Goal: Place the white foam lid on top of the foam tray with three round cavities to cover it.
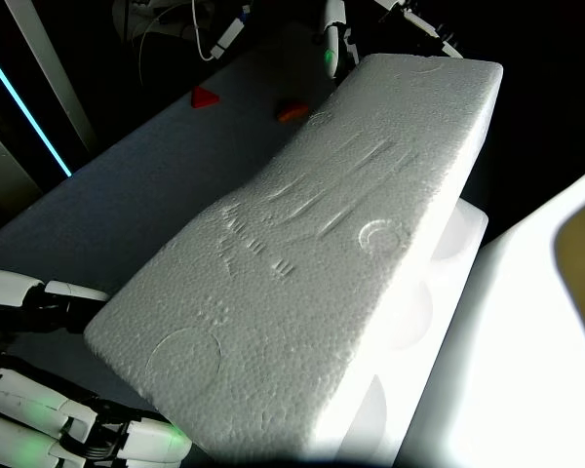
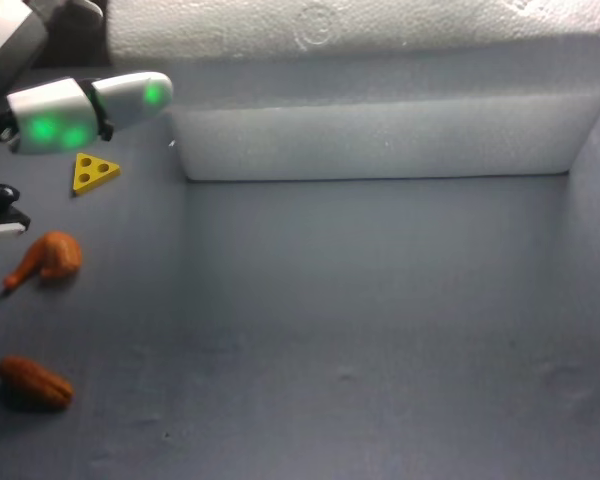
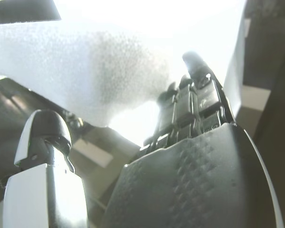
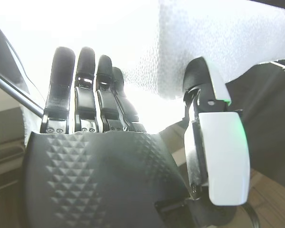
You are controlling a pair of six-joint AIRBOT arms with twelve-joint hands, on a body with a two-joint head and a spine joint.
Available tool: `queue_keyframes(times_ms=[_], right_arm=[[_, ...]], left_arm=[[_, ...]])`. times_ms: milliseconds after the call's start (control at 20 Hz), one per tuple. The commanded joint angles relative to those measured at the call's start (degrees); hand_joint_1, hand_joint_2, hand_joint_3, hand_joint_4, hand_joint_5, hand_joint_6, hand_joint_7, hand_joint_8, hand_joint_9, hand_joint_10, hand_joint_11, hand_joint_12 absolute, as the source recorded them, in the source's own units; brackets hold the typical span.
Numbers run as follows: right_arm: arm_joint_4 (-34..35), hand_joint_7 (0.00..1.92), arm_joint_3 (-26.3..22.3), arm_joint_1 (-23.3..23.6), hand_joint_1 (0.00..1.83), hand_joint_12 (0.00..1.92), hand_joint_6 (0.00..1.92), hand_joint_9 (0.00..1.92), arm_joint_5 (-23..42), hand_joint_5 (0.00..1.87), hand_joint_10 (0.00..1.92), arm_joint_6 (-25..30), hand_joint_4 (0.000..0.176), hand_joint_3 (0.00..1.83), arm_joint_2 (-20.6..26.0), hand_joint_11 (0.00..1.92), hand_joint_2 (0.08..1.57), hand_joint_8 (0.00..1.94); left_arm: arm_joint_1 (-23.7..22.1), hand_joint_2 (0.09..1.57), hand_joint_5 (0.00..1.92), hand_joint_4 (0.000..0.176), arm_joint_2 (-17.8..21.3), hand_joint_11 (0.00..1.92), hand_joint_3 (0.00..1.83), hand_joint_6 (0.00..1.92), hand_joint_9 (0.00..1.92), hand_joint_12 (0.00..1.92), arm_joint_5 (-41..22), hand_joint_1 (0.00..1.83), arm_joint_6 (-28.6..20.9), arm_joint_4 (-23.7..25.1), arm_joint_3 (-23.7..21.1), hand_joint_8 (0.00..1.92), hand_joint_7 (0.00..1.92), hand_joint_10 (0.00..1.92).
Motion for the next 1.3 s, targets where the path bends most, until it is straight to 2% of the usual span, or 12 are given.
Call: queue_keyframes(times_ms=[0, 200, 250, 350, 450, 550, 750, 800, 850, 950, 1100, 1250], right_arm=[[-7.2, 0.00, 0.0, 1.2, 0.58, 1.92, 0.33, 0.00, 5.5, 0.00, 0.91, 0.5, 0.000, 0.02, -0.5, 0.00, 1.26, 0.64], [-6.8, 0.00, 2.7, 4.6, 0.56, 1.92, 0.46, 0.00, 1.2, 0.00, 0.99, 0.1, 0.000, 0.01, -2.1, 0.00, 1.27, 0.73], [-6.8, 0.00, 3.4, 5.8, 0.55, 1.89, 0.51, 0.00, -0.1, 0.00, 0.92, 0.0, 0.000, 0.00, -2.7, 0.00, 1.27, 0.69], [-6.7, 0.00, 4.3, 6.7, 0.54, 1.74, 0.30, 0.00, -1.4, 0.00, 0.63, -0.1, 0.000, 0.01, -3.4, 0.00, 1.28, 0.49], [-6.1, 0.05, 5.3, 7.3, 0.57, 1.79, 0.32, 0.00, -2.4, 0.00, 0.89, -0.1, 0.000, 0.00, -4.2, 0.00, 1.29, 0.55], [-5.9, 0.00, 6.2, 8.0, 0.56, 1.64, 0.11, 0.00, -3.7, 0.00, 0.67, -0.1, 0.000, 0.00, -4.9, 0.00, 1.28, 0.44], [-5.0, 0.00, 7.9, 8.4, 0.56, 1.75, 0.21, 0.00, -5.8, 0.00, 0.80, -0.1, 0.000, 0.00, -5.3, 0.00, 1.27, 0.54], [-4.5, 0.01, 8.1, 8.4, 0.57, 1.64, 0.06, 0.00, -6.2, 0.00, 0.68, -0.1, 0.000, 0.00, -5.4, 0.00, 1.27, 0.42], [-4.2, 0.03, 8.5, 8.4, 0.56, 1.60, 0.05, 0.00, -6.9, 0.00, 0.71, -0.1, 0.000, 0.00, -5.5, 0.00, 1.27, 0.41], [-3.6, 0.00, 9.3, 8.4, 0.51, 1.29, 0.00, 0.00, -8.1, 0.00, 0.28, -0.1, 0.000, 0.00, -6.1, 0.00, 1.28, 0.14], [-3.0, 0.09, 9.8, 8.4, 0.57, 1.30, 0.03, 0.00, -8.9, 0.03, 0.47, -0.1, 0.000, 0.00, -6.6, 0.00, 1.28, 0.09], [-2.8, 0.04, 9.7, 8.4, 0.56, 1.02, 0.00, 0.00, -9.4, 0.00, 0.26, -0.1, 0.000, 0.00, -6.6, 0.00, 1.28, 0.03]], left_arm=[[-1.4, 1.06, 0.16, 0.000, -1.4, 0.00, 0.00, 0.00, 0.00, 1.06, -6.0, 0.61, -0.6, 6.8, 0.0, 0.00, 0.02, 0.00], [-3.6, 1.07, 0.17, 0.000, -3.1, 0.00, 0.00, 0.00, 0.00, 1.14, -4.1, 0.70, -1.2, 6.8, 2.5, 0.00, 0.02, 0.00], [-4.3, 1.06, 0.17, 0.000, -3.6, 0.00, 0.00, 0.00, 0.00, 0.96, -3.4, 0.69, -1.2, 6.8, 3.1, 0.01, 0.02, 0.00], [-5.2, 1.04, 0.18, 0.000, -4.5, 0.00, 0.00, 0.01, 0.00, 1.03, -2.3, 0.67, -1.5, 6.6, 4.4, 0.00, 0.00, 0.00], [-6.3, 1.07, 0.20, 0.000, -5.1, 0.00, 0.01, 0.02, 0.00, 1.03, -1.4, 0.67, -1.8, 6.6, 5.5, 0.00, 0.00, 0.00], [-7.1, 1.09, 0.20, 0.000, -5.6, 0.00, 0.00, 0.00, 0.00, 0.77, -0.1, 0.67, -1.8, 6.6, 6.4, 0.00, 0.00, 0.00], [-8.2, 1.07, 0.17, 0.002, -7.1, 0.00, 0.00, 0.00, 0.00, 0.82, 2.3, 0.65, -2.4, 6.5, 8.6, 0.00, 0.03, 0.00], [-8.2, 1.06, 0.17, 0.019, -7.4, 0.00, 0.00, 0.00, 0.00, 0.85, 2.9, 0.61, -2.4, 6.3, 8.9, 0.00, 0.00, 0.00], [-8.4, 1.08, 0.17, 0.007, -7.7, 0.00, 0.00, 0.00, 0.00, 0.78, 3.3, 0.62, -2.6, 6.3, 9.2, 0.00, 0.00, 0.00], [-8.6, 1.08, 0.16, 0.000, -8.3, 0.00, 0.00, 0.00, 0.00, 0.56, 4.4, 0.62, -2.6, 6.0, 9.9, 0.00, 0.02, 0.00], [-8.3, 1.09, 0.15, 0.000, -8.8, 0.00, 0.00, 0.00, 0.00, 0.18, 5.1, 0.55, -3.2, 5.8, 10.5, 0.00, 0.00, 0.00], [-7.9, 1.10, 0.15, 0.000, -8.8, 0.00, 0.00, 0.00, 0.00, 0.16, 5.4, 0.57, -3.1, 5.3, 10.5, 0.00, 0.01, 0.00]])
